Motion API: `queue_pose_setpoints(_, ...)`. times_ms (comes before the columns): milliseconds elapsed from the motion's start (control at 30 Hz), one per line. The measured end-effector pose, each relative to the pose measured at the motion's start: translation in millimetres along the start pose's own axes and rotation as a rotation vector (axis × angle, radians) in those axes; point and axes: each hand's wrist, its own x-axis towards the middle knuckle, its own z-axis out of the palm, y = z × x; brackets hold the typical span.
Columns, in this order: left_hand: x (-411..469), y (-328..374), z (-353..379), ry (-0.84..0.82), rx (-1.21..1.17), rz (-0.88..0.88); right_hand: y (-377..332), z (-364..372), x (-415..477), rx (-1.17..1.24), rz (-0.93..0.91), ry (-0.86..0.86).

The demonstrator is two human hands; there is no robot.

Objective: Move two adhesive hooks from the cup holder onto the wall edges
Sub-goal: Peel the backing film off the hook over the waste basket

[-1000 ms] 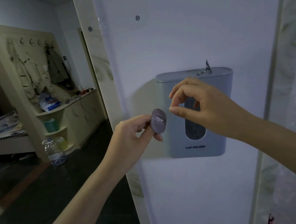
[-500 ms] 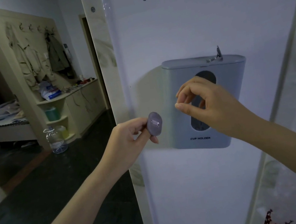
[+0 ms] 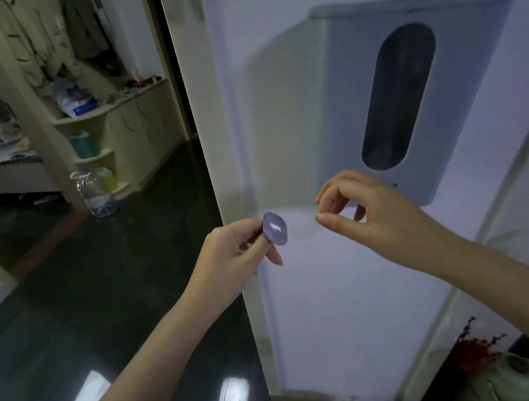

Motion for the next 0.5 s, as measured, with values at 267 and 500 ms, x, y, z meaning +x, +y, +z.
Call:
queue_pose_setpoints(267, -34.7, -60.7, 37.4, -0.075, -0.019, -0.253, 48.4, 71.2, -37.7, 0.085, 0.172, -0.135)
queue_pose_setpoints(500, -67.8, -121.0, 72.9, -0.138, -0.135, -0.380, 91.5, 134.4, -71.1, 0.119, 0.341, -0.256)
